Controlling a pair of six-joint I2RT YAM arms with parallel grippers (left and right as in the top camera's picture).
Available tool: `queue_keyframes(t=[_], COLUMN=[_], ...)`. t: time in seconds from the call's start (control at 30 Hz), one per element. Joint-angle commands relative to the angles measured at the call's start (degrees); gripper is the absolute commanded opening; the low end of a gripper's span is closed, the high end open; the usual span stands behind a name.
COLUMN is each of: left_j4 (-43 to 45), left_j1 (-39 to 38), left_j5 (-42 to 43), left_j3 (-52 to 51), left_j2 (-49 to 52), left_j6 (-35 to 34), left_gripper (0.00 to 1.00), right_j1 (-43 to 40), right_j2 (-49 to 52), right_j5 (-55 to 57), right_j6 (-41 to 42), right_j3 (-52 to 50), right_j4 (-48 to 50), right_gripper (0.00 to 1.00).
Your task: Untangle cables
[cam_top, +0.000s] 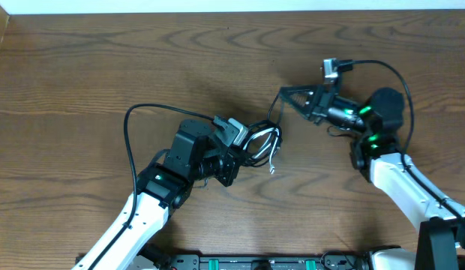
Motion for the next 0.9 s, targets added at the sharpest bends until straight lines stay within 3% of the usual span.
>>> queue_keyframes(t=[0.0, 0.17, 0.37, 0.47, 0.57, 0.7, 0.87], left_j4=[-1.5, -0.7, 6.8, 12.6, 16.6, 16.7, 13.7], left_j1=[-0.1, -0.1, 0.0, 0.0, 0.0, 0.0, 0.0], left_j5=[-8.3, -24.0, -56.3, -62.9, -58.6, -43.1, -27.0], left_j3=[0.9, 0.9, 0.9, 0.9, 0.9, 0.9, 0.9], left_j2=[-0.5, -0.5, -0.5, -0.5, -0.5, -0.5, -0.4], left_j6=[1.0, 1.0, 1.0, 1.0, 0.6, 0.5, -0.7], left_gripper=[0.08, 0.08, 0.08, 0.08, 0.08, 0.08, 0.08], right_j1=[-4.7, -8.1, -10.7, -11.2, -10.9, -9.4, -5.0], right_j2=[-0.3, -0.3, -0.3, -0.3, -0.3, -0.3, -0.3], right_j5=[-0.9, -7.6, -20.6, -24.5, -25.2, -22.1, -15.9], right_j6=[4.3, 6.9, -8.1, -14.9, -21.6, -32.4, -45.9], right_j3=[0.5, 0.5, 0.5, 0.5, 0.5, 0.5, 0.5], right_j4=[2.8, 3.0, -2.0, -5.4, -9.6, -16.5, -24.2], right_gripper=[0.01, 0.01, 0.02, 0.02, 0.01, 0.02, 0.19])
